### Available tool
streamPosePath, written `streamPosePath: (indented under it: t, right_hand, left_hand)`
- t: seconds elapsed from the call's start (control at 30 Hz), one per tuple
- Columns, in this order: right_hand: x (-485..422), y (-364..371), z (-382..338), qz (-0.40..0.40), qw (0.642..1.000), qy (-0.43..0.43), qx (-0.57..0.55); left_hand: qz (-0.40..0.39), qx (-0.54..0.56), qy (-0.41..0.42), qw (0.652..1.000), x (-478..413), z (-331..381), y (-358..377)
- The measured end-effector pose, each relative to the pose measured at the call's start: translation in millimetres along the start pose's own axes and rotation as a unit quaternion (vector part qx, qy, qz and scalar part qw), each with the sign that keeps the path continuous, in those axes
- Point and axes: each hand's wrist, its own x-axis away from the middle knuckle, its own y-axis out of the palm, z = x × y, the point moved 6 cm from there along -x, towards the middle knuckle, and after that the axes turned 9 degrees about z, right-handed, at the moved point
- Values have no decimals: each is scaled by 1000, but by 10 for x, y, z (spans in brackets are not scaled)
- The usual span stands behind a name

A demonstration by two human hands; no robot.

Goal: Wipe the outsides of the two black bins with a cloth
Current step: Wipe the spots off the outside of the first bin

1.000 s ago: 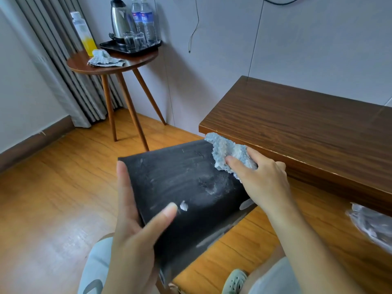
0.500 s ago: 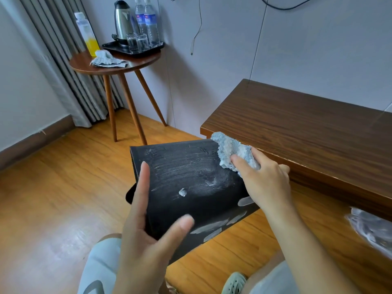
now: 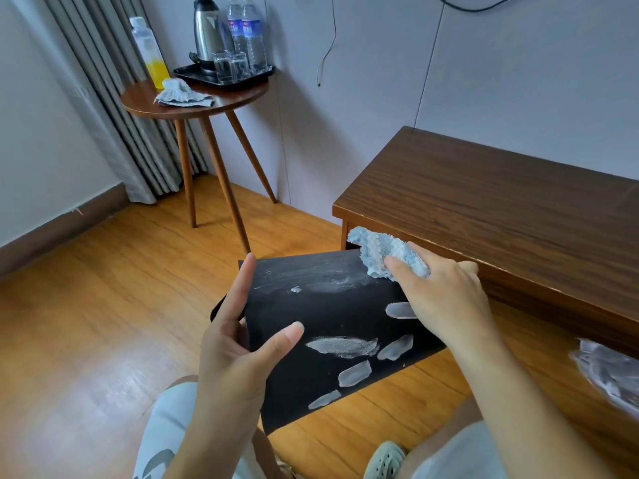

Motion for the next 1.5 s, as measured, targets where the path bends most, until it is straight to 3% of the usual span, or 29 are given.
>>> streamPosePath:
  t: [0.13, 0.27, 0.4, 0.5, 0.57, 0.67, 0.77, 0.9, 1.0, 1.07, 1.27, 1.33, 1.5]
  right_hand:
    - [61, 19, -134, -25, 996, -64, 63]
    - [253, 12, -335, -63, 993, -104, -2]
    - [726, 151, -732, -70, 955, -273, -95]
    - [873, 213, -806, -67, 928, -348, -114]
    - [767, 186, -712, -48, 932, -350, -77]
    - [426, 58, -351, 54, 959, -278, -28]
    - [346, 30, -127, 127, 965, -225, -51]
    - [917, 280, -444, 174, 923, -323, -113]
    - [1228, 431, -547, 178, 886, -422, -75]
    - [1069, 399, -431, 193, 881, -428, -54]
    - [324, 196, 53, 232, 944, -228, -55]
    - [499, 262, -134, 237, 934, -252, -85]
    - [1122, 480, -496, 201, 875, -436, -66]
  left_hand:
    - [-19, -9, 4, 1000, -14, 40, 87]
    - [-31, 14, -12, 999, -4, -20, 174]
    - [-36, 21, -9, 999, 6, -81, 311]
    - [-16, 49, -11, 999, 5, -79, 266]
    - [-2, 55, -22, 998, 9, -50, 219]
    - [18, 67, -18, 997, -4, 53, 169]
    - [23, 58, -10, 998, -33, 110, 192]
    - [43, 68, -49, 996, -105, -10, 290]
    - [67, 109, -104, 986, -162, -107, 254]
    - [75, 121, -120, 982, -178, -115, 214]
    - [107, 121, -93, 983, -165, -35, 251]
    - [115, 114, -94, 982, -178, -35, 285]
    - [110, 138, -121, 977, -239, -6, 281]
